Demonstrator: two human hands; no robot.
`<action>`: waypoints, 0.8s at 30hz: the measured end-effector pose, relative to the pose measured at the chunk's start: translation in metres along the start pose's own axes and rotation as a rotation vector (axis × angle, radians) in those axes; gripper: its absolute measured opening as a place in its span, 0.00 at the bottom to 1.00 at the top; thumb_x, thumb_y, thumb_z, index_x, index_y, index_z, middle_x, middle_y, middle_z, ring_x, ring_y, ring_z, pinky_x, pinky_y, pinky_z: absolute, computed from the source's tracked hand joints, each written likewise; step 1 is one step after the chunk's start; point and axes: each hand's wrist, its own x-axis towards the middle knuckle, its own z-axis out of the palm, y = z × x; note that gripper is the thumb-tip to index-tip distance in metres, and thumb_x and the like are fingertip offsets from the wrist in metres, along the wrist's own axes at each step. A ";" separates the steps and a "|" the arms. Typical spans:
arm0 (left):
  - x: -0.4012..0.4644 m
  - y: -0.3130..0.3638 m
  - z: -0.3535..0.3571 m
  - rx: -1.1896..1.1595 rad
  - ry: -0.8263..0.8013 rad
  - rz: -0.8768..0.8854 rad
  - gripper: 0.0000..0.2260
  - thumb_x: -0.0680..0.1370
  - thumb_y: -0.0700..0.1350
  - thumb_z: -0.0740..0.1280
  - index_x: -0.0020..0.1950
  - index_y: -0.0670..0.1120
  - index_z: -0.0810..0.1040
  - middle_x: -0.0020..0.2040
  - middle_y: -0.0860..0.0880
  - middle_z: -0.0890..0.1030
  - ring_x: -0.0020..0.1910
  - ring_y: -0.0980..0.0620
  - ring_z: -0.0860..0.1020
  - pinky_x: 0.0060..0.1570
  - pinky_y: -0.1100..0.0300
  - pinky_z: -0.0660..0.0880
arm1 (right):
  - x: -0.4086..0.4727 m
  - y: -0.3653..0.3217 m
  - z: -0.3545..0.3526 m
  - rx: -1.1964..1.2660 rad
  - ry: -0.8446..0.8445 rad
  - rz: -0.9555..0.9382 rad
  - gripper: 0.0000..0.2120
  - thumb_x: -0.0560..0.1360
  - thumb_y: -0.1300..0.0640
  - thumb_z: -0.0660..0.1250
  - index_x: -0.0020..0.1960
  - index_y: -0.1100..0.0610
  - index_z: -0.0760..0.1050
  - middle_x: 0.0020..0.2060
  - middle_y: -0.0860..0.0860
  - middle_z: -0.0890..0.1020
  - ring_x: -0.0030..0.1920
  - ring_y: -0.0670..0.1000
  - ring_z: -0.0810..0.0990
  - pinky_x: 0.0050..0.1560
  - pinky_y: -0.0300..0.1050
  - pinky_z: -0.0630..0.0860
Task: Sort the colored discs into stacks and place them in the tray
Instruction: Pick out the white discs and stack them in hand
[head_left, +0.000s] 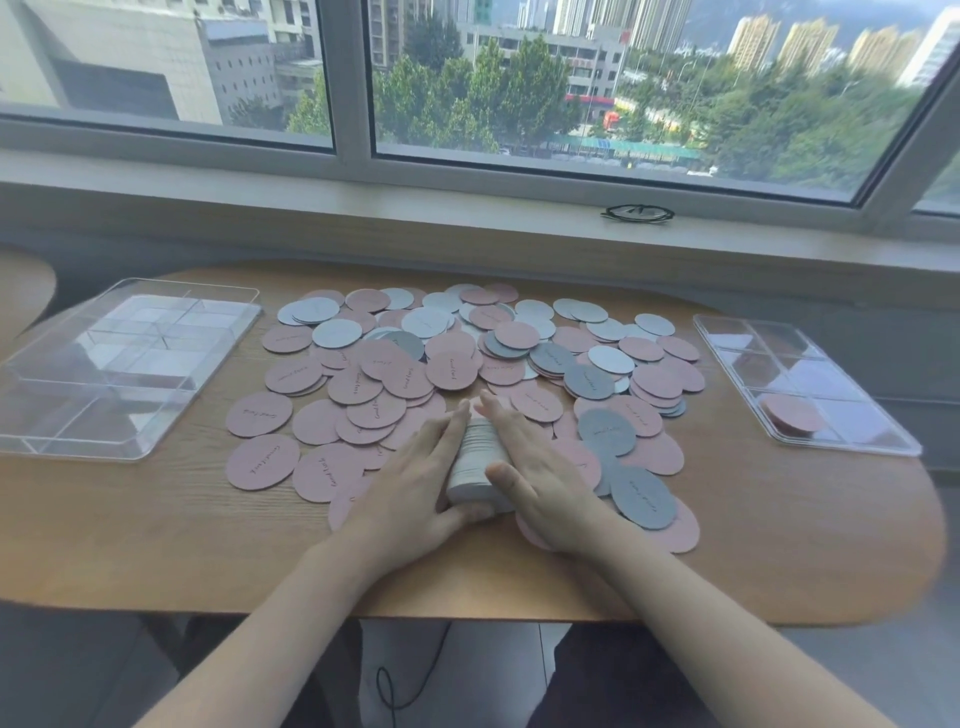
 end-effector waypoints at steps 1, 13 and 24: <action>0.001 0.000 0.000 -0.014 -0.002 -0.004 0.46 0.74 0.65 0.69 0.82 0.53 0.45 0.73 0.57 0.61 0.69 0.57 0.64 0.65 0.64 0.64 | 0.001 0.000 0.001 -0.001 0.002 -0.009 0.44 0.73 0.23 0.41 0.81 0.47 0.48 0.78 0.43 0.57 0.77 0.37 0.51 0.74 0.34 0.49; 0.004 -0.001 -0.002 -0.374 0.070 -0.112 0.37 0.69 0.56 0.78 0.74 0.60 0.64 0.64 0.59 0.72 0.58 0.55 0.77 0.54 0.53 0.79 | 0.006 0.008 -0.008 0.056 -0.009 -0.082 0.44 0.73 0.25 0.54 0.80 0.48 0.50 0.75 0.44 0.61 0.75 0.41 0.59 0.72 0.37 0.57; 0.002 0.000 -0.002 0.056 -0.056 -0.095 0.46 0.72 0.74 0.54 0.79 0.58 0.32 0.75 0.59 0.54 0.71 0.52 0.65 0.63 0.55 0.72 | -0.001 0.014 0.002 -0.209 -0.020 -0.088 0.43 0.75 0.31 0.51 0.79 0.48 0.33 0.79 0.47 0.50 0.77 0.48 0.52 0.75 0.43 0.52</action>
